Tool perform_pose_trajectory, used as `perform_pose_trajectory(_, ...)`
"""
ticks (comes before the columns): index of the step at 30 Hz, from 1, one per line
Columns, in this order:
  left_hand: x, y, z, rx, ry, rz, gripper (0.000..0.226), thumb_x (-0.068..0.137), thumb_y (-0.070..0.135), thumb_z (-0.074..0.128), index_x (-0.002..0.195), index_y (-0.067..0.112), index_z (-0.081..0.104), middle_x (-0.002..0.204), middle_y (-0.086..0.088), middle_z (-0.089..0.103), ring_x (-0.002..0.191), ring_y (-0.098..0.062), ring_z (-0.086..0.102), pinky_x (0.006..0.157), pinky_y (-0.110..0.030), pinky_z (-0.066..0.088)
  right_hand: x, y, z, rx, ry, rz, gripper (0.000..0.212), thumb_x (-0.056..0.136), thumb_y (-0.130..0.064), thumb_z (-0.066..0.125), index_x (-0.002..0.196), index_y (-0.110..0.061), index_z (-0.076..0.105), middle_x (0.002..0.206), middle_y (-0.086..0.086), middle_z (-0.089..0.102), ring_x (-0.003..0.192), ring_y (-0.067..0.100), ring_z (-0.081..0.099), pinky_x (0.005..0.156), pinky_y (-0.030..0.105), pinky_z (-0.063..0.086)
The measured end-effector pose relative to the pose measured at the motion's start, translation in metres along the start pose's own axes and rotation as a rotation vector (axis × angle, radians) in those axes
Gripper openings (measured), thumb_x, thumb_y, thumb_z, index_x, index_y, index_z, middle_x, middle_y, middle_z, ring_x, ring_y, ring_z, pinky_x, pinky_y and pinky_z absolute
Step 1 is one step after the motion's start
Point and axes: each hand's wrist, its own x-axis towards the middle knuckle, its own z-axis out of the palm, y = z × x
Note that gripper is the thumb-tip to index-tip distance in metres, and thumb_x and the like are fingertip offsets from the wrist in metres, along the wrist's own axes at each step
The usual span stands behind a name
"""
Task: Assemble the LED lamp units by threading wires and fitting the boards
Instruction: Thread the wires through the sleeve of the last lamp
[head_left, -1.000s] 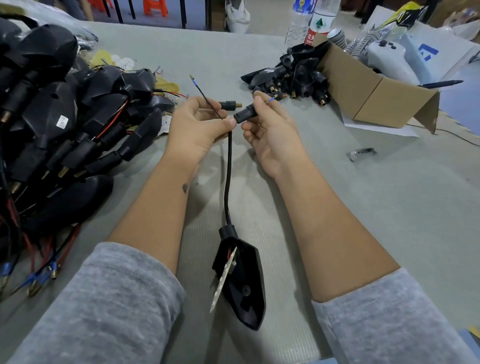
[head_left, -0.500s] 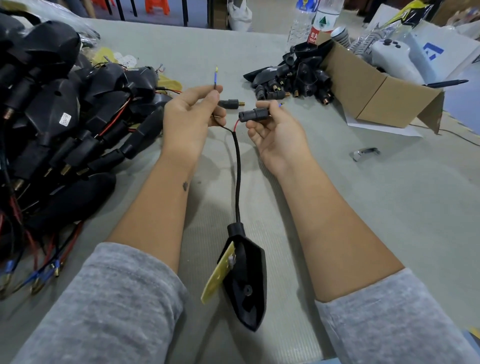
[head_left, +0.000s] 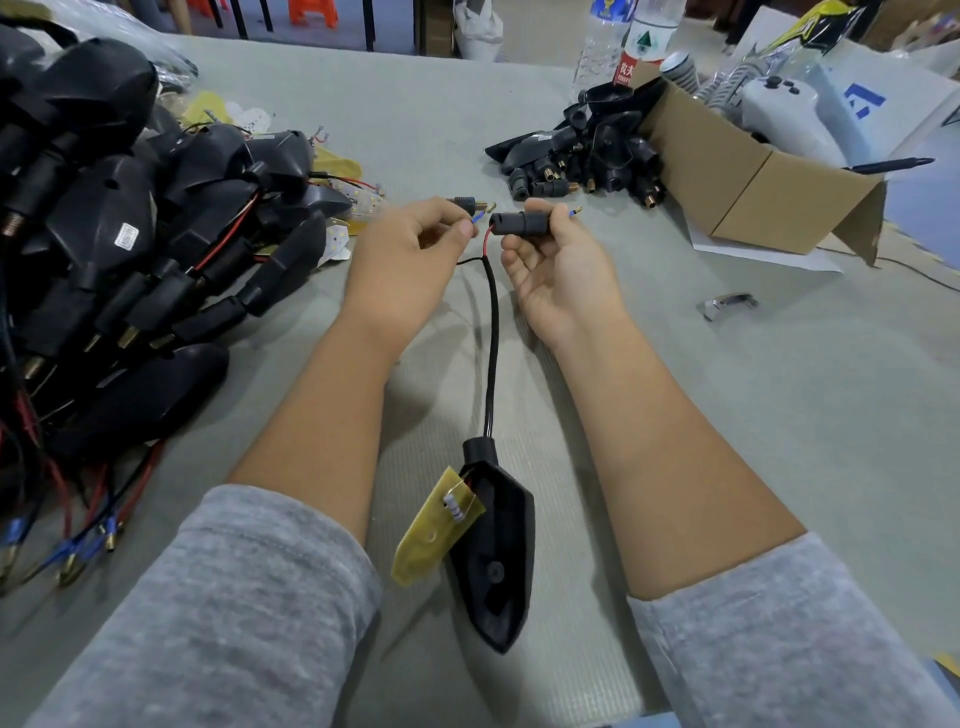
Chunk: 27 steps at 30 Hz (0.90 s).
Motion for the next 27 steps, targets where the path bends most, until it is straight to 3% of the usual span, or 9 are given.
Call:
perform_pose_trajectory(8,0.0014,-0.0066,0.0024,0.115,-0.028,-0.019,0.023,0.092,0.022,0.058,0.073,0.035,0.063,0.057,0.011,0.052,0.051,-0.001,0.041,0.052,-0.015,0.032,-0.0006,-0.0012,0.0007,0.001,-0.002,-0.003,0.034,0.107,-0.021,0.032,0.086,-0.009,0.057,0.072,0.010,0.060,0.046,0.011,0.052,0.050,0.019,0.049)
perform_pose_trajectory(13,0.0021,-0.0072,0.0022,0.147,-0.038,-0.015,0.017,0.090,0.022,0.060,0.080,0.033,0.067,0.064,0.008,0.058,0.054,-0.001,0.044,0.057,-0.016,0.035,0.0006,-0.0015,0.0006,0.022,0.010,0.004,0.035,0.107,-0.021,0.032,0.086,-0.010,0.057,0.071,0.009,0.060,0.043,0.010,0.051,0.047,0.018,0.048)
perform_pose_trajectory(17,0.0016,-0.0067,0.0028,0.206,-0.040,0.003,0.014,0.089,0.022,0.062,0.087,0.029,0.074,0.069,-0.006,0.063,0.056,-0.008,0.043,0.061,-0.027,0.037,0.0017,-0.0006,0.0001,0.015,0.023,-0.006,0.035,0.107,-0.022,0.032,0.086,-0.009,0.057,0.069,0.010,0.061,0.041,0.009,0.050,0.047,0.017,0.048)
perform_pose_trajectory(20,0.0009,-0.0060,0.0020,0.218,-0.040,0.000,0.014,0.089,0.022,0.060,0.086,0.028,0.073,0.061,0.004,0.056,0.051,-0.005,0.042,0.058,-0.027,0.036,0.0023,0.0000,0.0003,-0.033,0.024,-0.021,0.034,0.107,-0.022,0.034,0.086,-0.010,0.057,0.066,0.008,0.062,0.041,0.008,0.049,0.047,0.018,0.046)
perform_pose_trajectory(24,0.0023,-0.0040,0.0002,0.215,-0.003,-0.026,0.014,0.090,0.017,0.058,0.082,0.024,0.067,0.062,0.012,0.054,0.054,0.003,0.046,0.056,-0.012,0.034,0.0013,0.0004,0.0020,-0.168,-0.005,-0.073,0.031,0.106,-0.021,0.035,0.086,-0.010,0.057,0.069,0.006,0.055,0.045,0.010,0.049,0.048,0.020,0.041)
perform_pose_trajectory(27,0.0042,-0.0037,0.0000,0.175,0.033,-0.063,0.011,0.091,0.017,0.059,0.083,0.021,0.066,0.067,0.008,0.059,0.060,-0.003,0.049,0.060,-0.017,0.039,-0.0011,0.0012,0.0028,-0.216,-0.039,-0.107,0.028,0.106,-0.021,0.037,0.090,-0.010,0.057,0.072,0.008,0.057,0.050,0.011,0.052,0.051,0.020,0.044)
